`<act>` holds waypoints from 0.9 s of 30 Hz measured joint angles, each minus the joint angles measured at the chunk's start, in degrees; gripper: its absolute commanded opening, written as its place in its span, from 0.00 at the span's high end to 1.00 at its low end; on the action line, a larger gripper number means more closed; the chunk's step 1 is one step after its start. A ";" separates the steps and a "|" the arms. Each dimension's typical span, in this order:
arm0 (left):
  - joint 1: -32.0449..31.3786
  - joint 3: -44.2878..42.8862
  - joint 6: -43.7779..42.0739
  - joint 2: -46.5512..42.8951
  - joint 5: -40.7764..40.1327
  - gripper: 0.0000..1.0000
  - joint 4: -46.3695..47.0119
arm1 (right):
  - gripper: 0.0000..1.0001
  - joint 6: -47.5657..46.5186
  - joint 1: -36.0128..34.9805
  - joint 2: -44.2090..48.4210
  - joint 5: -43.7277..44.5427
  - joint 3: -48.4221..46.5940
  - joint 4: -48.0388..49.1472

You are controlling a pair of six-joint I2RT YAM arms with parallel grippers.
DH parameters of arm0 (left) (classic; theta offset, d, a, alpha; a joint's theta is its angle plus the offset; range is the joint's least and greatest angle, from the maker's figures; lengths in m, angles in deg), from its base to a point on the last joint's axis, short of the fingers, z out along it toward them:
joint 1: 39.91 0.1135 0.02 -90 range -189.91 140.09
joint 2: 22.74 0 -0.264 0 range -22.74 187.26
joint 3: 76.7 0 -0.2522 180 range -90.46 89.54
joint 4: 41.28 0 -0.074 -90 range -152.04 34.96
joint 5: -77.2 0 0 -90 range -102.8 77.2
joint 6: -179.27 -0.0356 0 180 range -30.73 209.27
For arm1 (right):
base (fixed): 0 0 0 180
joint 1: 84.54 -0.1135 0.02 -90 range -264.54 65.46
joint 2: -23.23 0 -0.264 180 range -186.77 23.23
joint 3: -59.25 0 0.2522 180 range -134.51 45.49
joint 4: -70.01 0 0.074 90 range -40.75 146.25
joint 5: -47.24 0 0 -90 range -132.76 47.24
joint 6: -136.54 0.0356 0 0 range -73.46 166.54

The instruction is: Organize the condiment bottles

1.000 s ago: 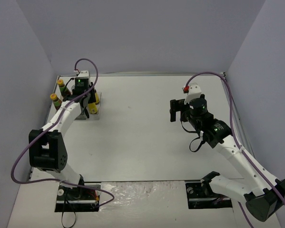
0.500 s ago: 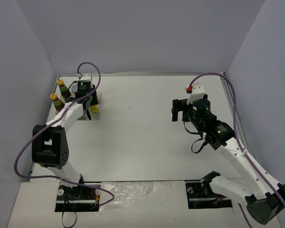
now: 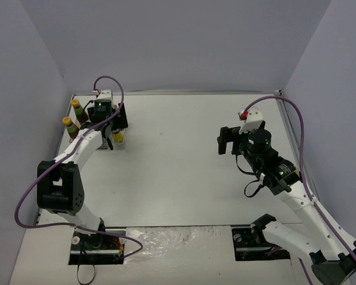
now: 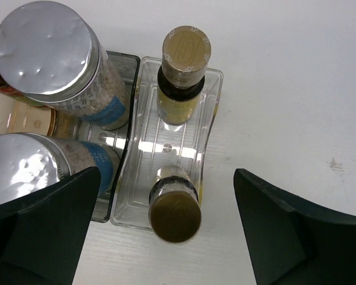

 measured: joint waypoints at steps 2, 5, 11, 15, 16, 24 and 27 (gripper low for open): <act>-0.02 0.02 0.10 -1.95 0.17 0.03 -1.15 | 0.00 0.02 0.00 0.79 0.04 -0.31 -0.40; -0.26 0.05 0.10 -6.84 0.74 0.03 -3.36 | 0.00 0.04 0.00 1.72 0.45 -1.75 -1.28; -0.77 0.74 -0.24 -21.47 2.30 0.03 -10.59 | 0.00 -0.07 0.00 4.90 4.85 -5.53 -2.89; -0.87 4.08 -1.40 -35.36 2.31 0.03 -16.83 | 0.00 -0.81 0.00 9.35 8.43 -6.02 -3.80; -0.85 5.06 -1.71 -38.61 2.06 0.03 -18.72 | 0.00 -1.18 0.00 10.34 9.11 -6.03 -4.10; -0.85 13.54 -3.29 -60.51 -1.52 0.03 -29.57 | 0.00 -3.31 0.00 16.60 12.50 -4.69 -5.94; -0.85 16.10 -3.24 -64.71 -2.10 0.03 -32.48 | 0.00 -4.18 0.00 19.03 12.52 -2.47 -6.82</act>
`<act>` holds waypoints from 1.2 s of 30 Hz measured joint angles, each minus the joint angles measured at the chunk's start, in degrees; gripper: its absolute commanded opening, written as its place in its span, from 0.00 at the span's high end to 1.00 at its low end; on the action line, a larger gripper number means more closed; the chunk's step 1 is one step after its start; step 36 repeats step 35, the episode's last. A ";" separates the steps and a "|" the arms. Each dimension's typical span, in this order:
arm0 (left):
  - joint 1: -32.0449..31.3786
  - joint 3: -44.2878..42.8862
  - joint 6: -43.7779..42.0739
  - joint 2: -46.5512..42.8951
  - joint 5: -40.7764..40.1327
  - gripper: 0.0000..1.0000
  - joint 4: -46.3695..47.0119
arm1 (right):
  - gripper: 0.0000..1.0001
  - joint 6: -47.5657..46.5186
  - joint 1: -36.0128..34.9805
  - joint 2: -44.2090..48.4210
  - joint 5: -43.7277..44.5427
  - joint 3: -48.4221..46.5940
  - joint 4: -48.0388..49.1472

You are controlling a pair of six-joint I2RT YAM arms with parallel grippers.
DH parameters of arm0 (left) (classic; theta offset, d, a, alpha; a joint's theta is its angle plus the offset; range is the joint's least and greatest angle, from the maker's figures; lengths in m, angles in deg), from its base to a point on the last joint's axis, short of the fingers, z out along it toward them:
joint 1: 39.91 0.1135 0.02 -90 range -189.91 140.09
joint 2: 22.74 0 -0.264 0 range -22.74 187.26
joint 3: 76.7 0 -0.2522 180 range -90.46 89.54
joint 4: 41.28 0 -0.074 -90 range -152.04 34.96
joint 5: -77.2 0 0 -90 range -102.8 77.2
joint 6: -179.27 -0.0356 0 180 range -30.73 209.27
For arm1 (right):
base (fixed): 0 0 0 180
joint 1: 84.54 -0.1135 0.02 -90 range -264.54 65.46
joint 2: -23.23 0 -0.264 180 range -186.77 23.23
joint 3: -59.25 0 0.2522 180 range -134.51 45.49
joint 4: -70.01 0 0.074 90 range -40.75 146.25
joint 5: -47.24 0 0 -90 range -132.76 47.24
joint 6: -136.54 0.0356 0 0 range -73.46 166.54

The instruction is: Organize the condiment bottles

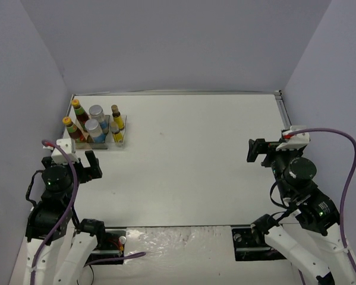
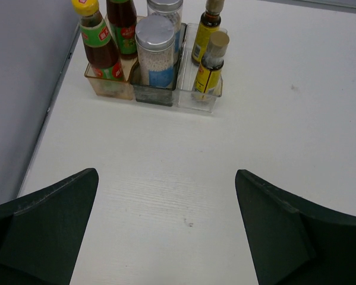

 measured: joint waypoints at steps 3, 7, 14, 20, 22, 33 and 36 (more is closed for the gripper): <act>0.00 2.20 0.24 -3.36 -0.41 0.03 -2.22 | 0.00 -0.28 0.00 3.23 0.38 2.96 -0.75; 0.00 4.12 0.72 -6.97 -0.81 0.03 -3.28 | 0.00 0.04 0.00 6.89 0.94 6.60 -1.24; 0.00 4.43 1.82 -8.62 -1.26 0.03 -3.61 | 0.00 1.17 0.00 8.85 1.12 10.73 -1.63; 0.00 5.12 3.43 -8.68 -1.79 0.03 -3.65 | 0.00 1.73 0.00 9.54 1.10 11.09 -1.68; 0.00 6.10 3.92 -8.95 -1.79 0.03 -3.39 | 0.00 1.80 0.00 9.79 1.10 11.30 -1.68; 0.00 7.94 4.81 -9.82 -1.74 0.03 -3.58 | 0.00 2.15 0.00 9.94 1.06 11.63 -1.68; 0.00 7.98 4.91 -10.25 -1.75 0.03 -3.57 | 0.00 2.21 0.00 9.94 1.05 11.63 -1.68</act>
